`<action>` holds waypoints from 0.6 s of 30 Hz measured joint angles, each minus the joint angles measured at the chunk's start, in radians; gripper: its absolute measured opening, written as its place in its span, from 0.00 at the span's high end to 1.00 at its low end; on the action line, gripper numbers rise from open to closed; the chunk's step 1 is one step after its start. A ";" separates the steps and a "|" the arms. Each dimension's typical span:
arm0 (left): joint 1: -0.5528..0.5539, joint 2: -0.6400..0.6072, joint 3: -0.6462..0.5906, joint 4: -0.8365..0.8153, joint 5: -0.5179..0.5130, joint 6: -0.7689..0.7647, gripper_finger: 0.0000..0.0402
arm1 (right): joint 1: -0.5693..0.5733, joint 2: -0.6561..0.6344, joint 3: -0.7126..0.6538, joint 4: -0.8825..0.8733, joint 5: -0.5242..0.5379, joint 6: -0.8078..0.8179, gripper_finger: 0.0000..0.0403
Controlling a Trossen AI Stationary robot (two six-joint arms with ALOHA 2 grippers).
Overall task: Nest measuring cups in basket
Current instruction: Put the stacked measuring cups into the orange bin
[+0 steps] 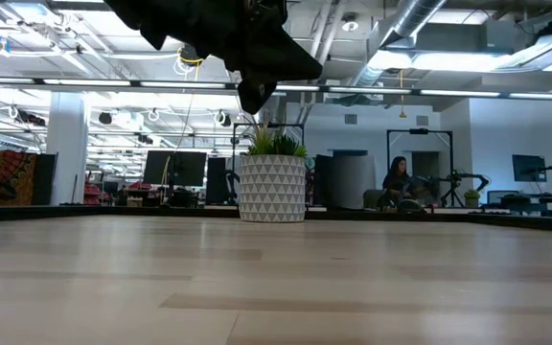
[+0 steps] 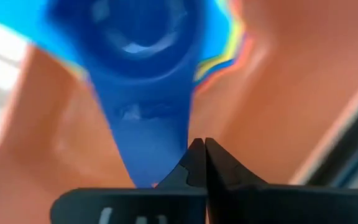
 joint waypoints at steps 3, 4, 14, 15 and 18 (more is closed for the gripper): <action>0.000 0.000 0.000 -0.001 0.009 -0.008 1.00 | -0.005 -0.001 0.000 0.071 0.004 0.000 0.98; 0.000 0.000 0.000 -0.001 0.011 -0.014 1.00 | -0.008 -0.001 0.000 0.092 0.006 0.000 0.98; 0.000 -0.001 0.000 -0.001 0.009 -0.016 1.00 | -0.069 -0.005 0.023 0.188 0.072 -0.060 0.98; 0.000 -0.001 0.000 -0.001 0.008 -0.016 1.00 | -0.080 -0.005 0.023 0.193 0.080 -0.074 0.98; 0.000 -0.001 0.000 -0.001 0.006 -0.015 1.00 | -0.117 -0.005 0.023 0.205 0.096 -0.123 0.98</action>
